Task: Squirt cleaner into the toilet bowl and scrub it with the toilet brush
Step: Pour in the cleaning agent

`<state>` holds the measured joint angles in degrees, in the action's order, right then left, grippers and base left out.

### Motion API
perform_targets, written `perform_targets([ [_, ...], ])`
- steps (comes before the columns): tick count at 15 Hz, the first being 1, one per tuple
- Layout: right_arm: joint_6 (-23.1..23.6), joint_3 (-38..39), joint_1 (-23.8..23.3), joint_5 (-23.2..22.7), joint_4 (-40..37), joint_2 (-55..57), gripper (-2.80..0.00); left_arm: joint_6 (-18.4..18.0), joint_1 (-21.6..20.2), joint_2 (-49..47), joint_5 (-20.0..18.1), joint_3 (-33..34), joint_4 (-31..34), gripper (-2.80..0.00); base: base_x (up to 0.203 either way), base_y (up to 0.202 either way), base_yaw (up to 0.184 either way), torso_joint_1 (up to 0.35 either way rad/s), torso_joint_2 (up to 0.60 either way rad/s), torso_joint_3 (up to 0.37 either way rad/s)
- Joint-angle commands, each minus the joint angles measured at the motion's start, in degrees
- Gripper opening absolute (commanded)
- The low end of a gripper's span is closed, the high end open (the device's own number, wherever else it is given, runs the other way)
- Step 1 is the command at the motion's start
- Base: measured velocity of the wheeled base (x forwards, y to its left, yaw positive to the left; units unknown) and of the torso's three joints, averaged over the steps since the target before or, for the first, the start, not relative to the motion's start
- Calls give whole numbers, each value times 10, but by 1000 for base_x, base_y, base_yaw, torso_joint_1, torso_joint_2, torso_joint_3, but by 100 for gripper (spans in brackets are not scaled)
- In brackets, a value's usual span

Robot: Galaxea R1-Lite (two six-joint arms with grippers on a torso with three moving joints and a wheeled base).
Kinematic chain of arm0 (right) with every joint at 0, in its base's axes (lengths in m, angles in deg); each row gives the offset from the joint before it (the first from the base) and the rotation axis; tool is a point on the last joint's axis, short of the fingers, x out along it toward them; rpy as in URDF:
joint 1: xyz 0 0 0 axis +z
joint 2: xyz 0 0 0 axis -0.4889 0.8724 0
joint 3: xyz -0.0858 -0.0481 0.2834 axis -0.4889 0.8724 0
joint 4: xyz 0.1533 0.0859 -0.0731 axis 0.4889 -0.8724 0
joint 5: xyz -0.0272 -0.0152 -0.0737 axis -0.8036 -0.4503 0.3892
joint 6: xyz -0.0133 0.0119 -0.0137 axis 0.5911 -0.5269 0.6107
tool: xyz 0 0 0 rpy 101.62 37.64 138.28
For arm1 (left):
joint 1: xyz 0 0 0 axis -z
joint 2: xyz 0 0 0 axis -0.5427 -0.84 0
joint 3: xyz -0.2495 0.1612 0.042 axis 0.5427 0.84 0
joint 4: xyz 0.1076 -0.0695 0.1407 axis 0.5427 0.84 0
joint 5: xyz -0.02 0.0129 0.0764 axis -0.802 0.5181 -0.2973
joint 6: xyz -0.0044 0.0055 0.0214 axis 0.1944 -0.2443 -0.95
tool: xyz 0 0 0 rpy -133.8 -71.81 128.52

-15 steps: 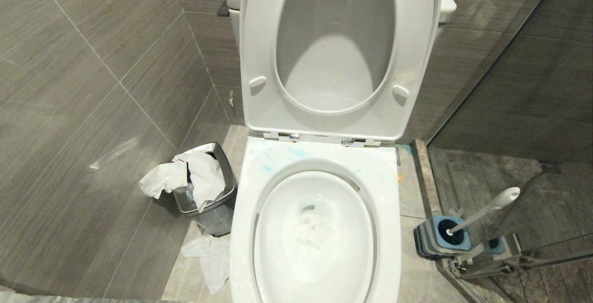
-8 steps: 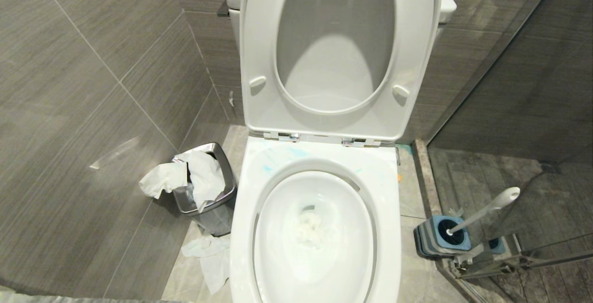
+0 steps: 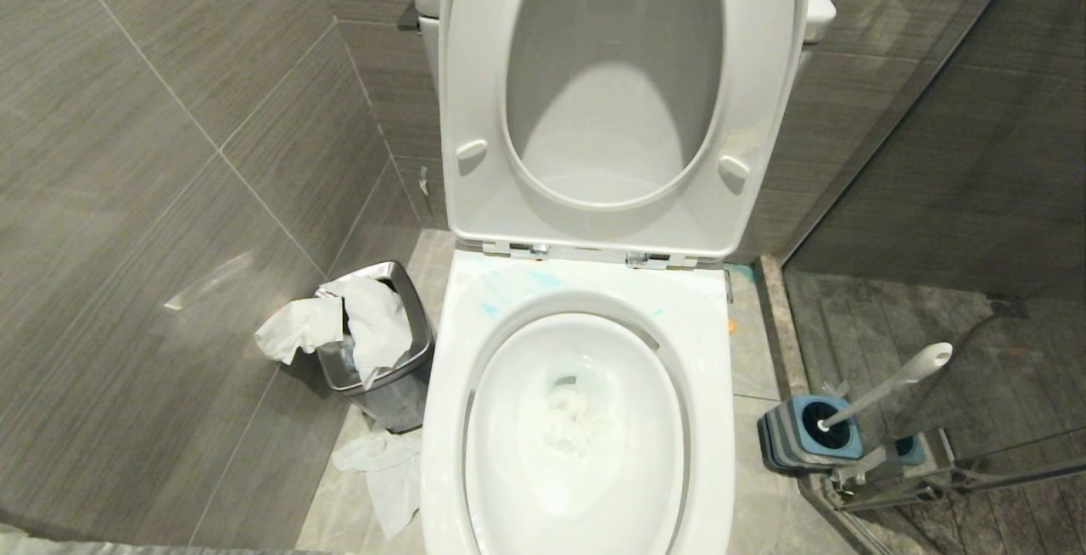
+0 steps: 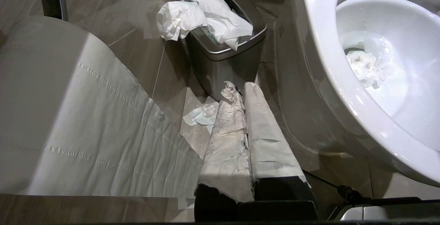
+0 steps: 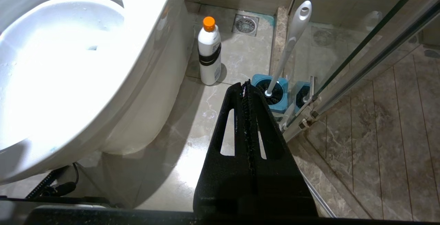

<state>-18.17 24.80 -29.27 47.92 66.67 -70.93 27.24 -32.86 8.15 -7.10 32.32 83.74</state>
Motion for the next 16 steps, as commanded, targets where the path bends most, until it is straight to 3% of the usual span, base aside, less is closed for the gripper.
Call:
perform_targets([
  [1, 0, 0, 0, 0, 0, 1, -280, 0, 0, -1, 0, 0, 0, -280, 0, 0, 0, 0, 0, 0],
  [16, -22, -10, 0, 4, -18, 0, -280, -2, -1, -1, 0, 0, 0, -280, 0, 0, 0, 0, 0, 0],
])
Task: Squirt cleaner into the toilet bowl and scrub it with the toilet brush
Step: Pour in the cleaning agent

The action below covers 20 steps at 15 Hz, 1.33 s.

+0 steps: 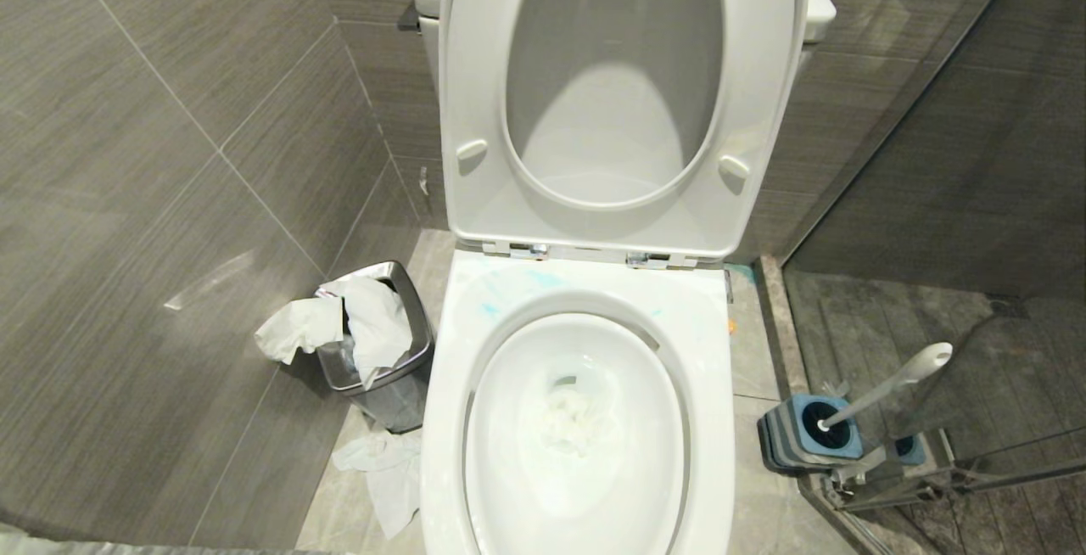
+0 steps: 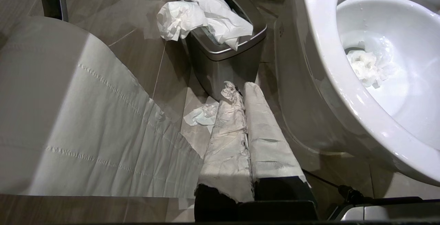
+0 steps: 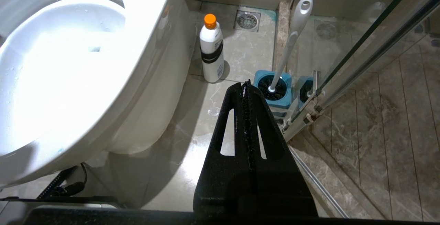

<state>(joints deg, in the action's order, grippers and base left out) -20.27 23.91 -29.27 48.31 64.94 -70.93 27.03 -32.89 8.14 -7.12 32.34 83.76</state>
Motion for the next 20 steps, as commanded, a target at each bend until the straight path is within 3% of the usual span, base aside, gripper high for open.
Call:
perform_targets([
  [1, -2, -1, 0, 1, -2, 1, -280, 1, 0, -1, 0, 0, 0, -280, 0, 0, 0, 0, 0, 0],
  [11, -2, -1, 0, 5, -1, 0, -280, 0, -1, -2, 4, -1, 1, -280, 0, 0, 0, 0, 0, 0],
  [20, -1, -1, 0, 5, -2, 0, -280, 2, -1, -2, 4, -1, 0, -280, 0, 0, 0, 2, 2, -170],
])
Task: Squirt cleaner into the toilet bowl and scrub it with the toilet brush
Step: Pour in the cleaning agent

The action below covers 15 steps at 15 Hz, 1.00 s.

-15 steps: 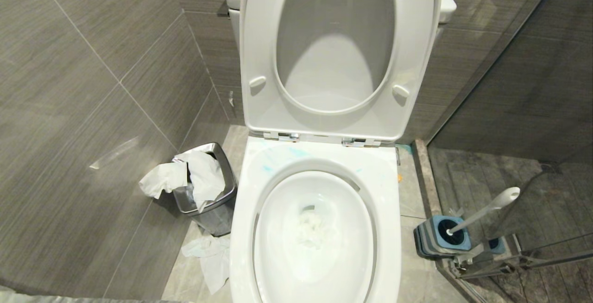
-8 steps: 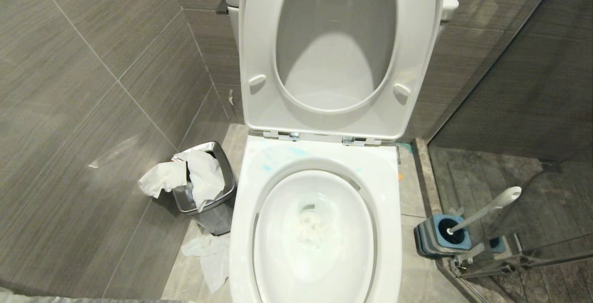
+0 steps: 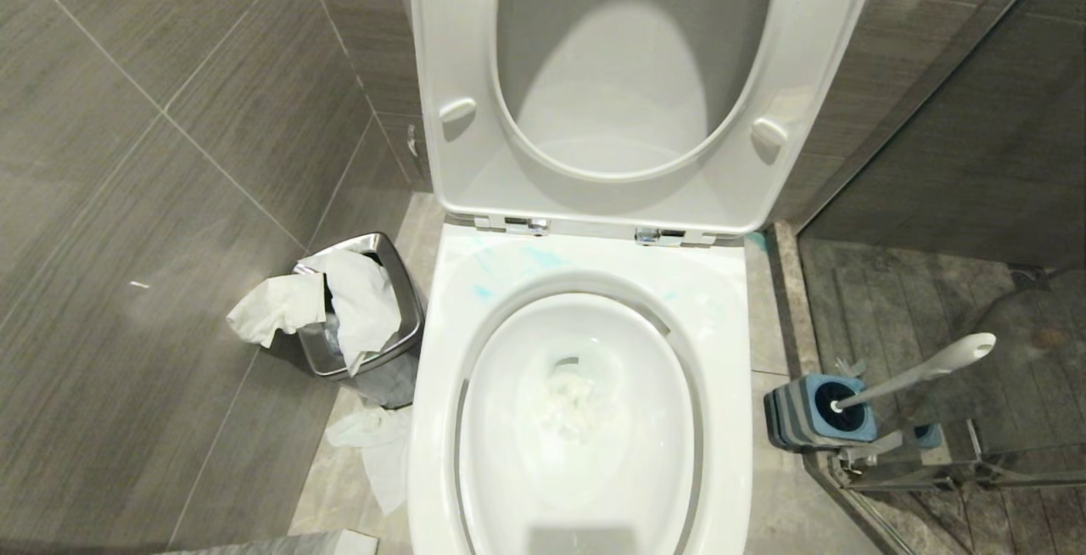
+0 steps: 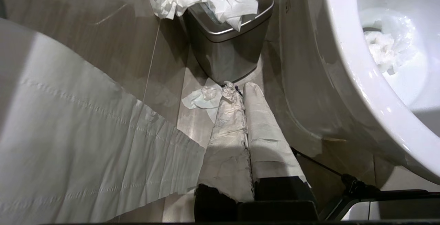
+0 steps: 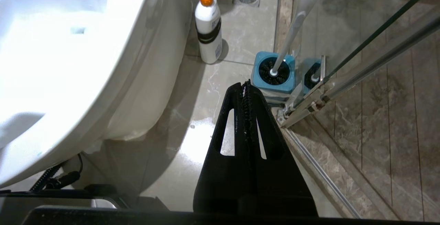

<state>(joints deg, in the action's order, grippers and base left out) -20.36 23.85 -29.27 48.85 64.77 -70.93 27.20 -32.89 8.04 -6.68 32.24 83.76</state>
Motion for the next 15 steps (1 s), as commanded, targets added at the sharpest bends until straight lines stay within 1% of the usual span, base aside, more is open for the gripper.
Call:
perform_targets([
  [1, 0, 0, 0, 0, 0, 1, -280, 0, 0, -1, 0, 0, 0, -280, 0, 0, 0, 10, 0, -203],
  [15, 0, 0, 0, 0, 0, 1, -280, 0, 0, -1, 0, 0, 0, -280, 0, 0, 0, 3, 2, -197],
])
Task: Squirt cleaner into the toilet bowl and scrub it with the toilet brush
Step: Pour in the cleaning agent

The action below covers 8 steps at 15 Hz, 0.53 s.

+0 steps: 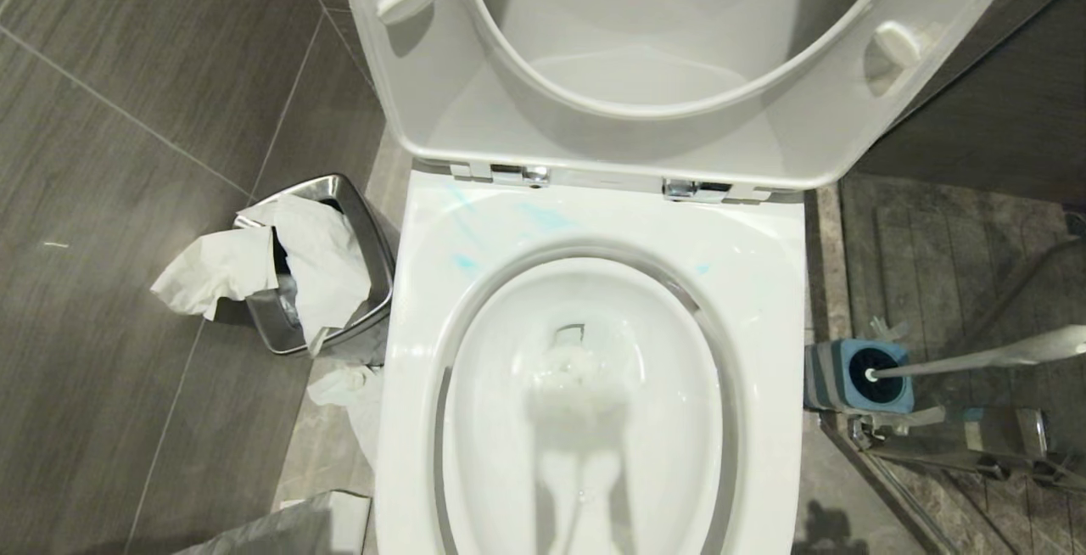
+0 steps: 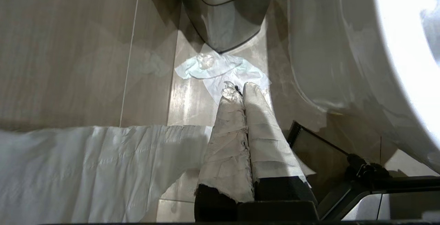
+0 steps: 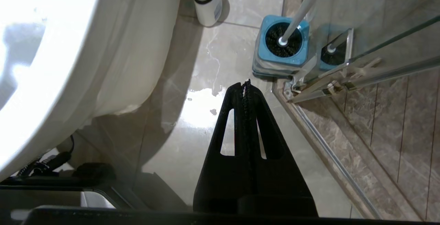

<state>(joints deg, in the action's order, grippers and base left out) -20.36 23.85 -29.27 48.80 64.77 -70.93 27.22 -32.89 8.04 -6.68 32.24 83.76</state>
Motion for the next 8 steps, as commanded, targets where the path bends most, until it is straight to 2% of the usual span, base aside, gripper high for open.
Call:
perform_targets([
  [1, 0, 0, 0, 0, 0, 1, -280, 0, -1, -1, 0, 0, 0, -280, 0, 0, 0, 0, 2, -203],
  [8, 0, 0, 0, 0, 0, 1, -280, 1, 0, -1, 0, 0, 0, -280, 0, 0, 0, 3, 3, -200],
])
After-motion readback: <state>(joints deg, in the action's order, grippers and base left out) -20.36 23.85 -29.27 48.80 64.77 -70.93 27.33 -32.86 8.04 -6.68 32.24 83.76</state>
